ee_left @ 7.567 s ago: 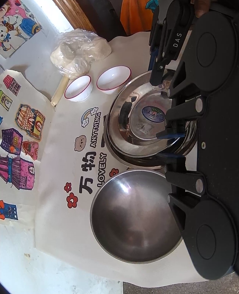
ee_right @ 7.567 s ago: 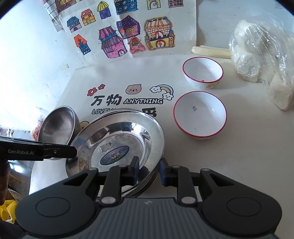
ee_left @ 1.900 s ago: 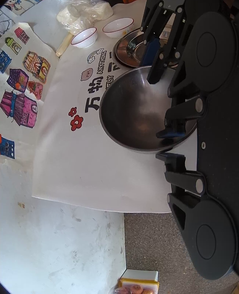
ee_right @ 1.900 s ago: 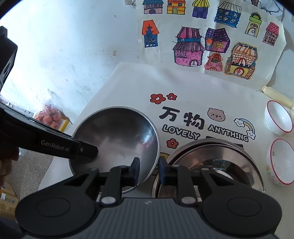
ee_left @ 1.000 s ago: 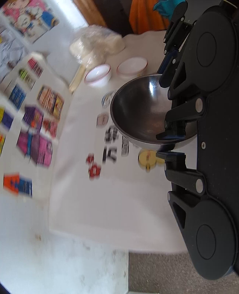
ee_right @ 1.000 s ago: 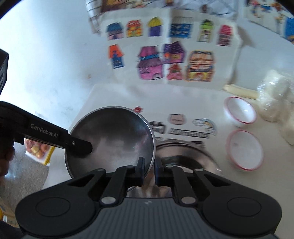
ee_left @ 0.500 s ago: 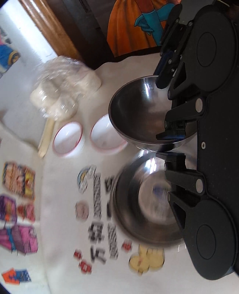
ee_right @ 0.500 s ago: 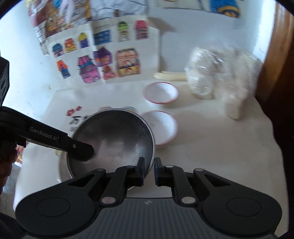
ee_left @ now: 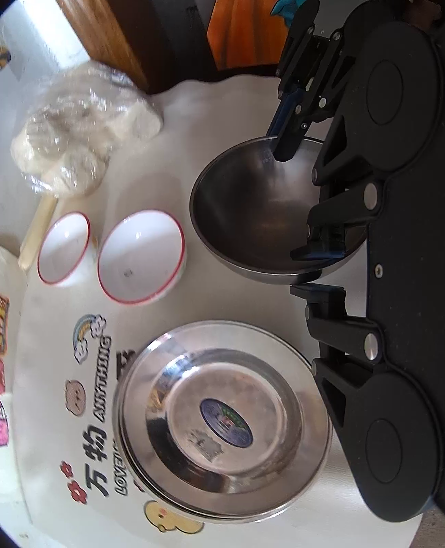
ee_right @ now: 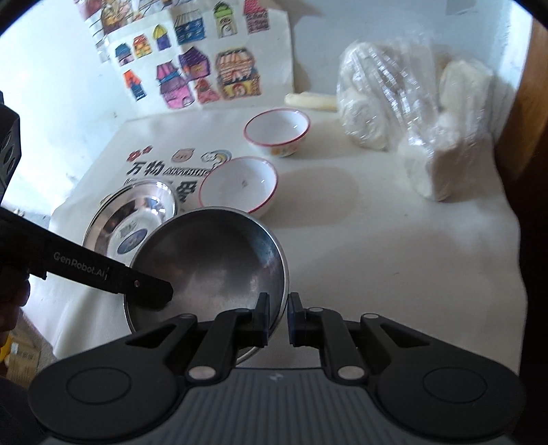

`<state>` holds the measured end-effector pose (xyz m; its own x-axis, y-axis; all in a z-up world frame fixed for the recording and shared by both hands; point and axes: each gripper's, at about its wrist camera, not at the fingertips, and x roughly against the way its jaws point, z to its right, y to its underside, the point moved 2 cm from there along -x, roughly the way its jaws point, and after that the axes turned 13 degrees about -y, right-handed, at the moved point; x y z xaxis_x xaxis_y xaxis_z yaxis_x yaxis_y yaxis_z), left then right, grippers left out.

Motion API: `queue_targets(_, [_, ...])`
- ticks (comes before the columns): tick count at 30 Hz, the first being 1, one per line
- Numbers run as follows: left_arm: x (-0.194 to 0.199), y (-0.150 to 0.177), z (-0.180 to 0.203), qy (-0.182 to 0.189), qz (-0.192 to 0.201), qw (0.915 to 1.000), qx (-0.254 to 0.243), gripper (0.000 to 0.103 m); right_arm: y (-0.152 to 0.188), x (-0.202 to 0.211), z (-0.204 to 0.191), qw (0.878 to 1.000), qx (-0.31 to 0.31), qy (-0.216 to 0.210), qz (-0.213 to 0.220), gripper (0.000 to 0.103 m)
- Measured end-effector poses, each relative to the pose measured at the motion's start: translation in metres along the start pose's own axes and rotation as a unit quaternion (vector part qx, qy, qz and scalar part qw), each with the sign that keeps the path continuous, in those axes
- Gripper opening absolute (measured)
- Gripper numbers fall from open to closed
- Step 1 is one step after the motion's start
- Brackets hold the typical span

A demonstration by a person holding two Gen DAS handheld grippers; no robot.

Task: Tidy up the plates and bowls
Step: 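Lift the steel bowl with both grippers and carry it beside the plate stack, then lower the steel bowl onto the table and open both grippers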

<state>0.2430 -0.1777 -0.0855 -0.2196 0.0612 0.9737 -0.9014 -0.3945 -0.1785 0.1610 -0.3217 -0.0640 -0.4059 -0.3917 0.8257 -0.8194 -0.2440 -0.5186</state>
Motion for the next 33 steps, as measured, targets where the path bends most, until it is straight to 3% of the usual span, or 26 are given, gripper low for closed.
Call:
queue_targets(10, [-0.021, 0.003, 0.003, -0.005, -0.021, 0.9997, 0.009, 0.015, -0.008, -0.014, 0.009, 1.0, 0.002, -0.008, -0.013, 0.012])
queue_targets(19, [-0.03, -0.014, 0.003, 0.004, -0.028, 0.9994, -0.019, 0.018, -0.008, -0.023, 0.009, 1.0, -0.013, 0.003, -0.018, 0.013])
queue_targets(25, [-0.027, -0.02, -0.001, 0.017, -0.044, 0.9982, -0.037, 0.033, -0.01, -0.021, 0.014, 0.999, -0.032, 0.013, -0.011, 0.021])
queue_targets(31, [-0.006, -0.028, -0.008, 0.041, -0.037, 0.9976, -0.043, 0.056, -0.011, -0.015, 0.018, 0.999, -0.045, 0.022, 0.002, 0.029])
queue_targets(33, [0.003, -0.034, -0.009, 0.046, -0.023, 0.9976, -0.046, 0.067, -0.013, -0.012, 0.018, 0.998, -0.049, 0.025, 0.008, 0.032])
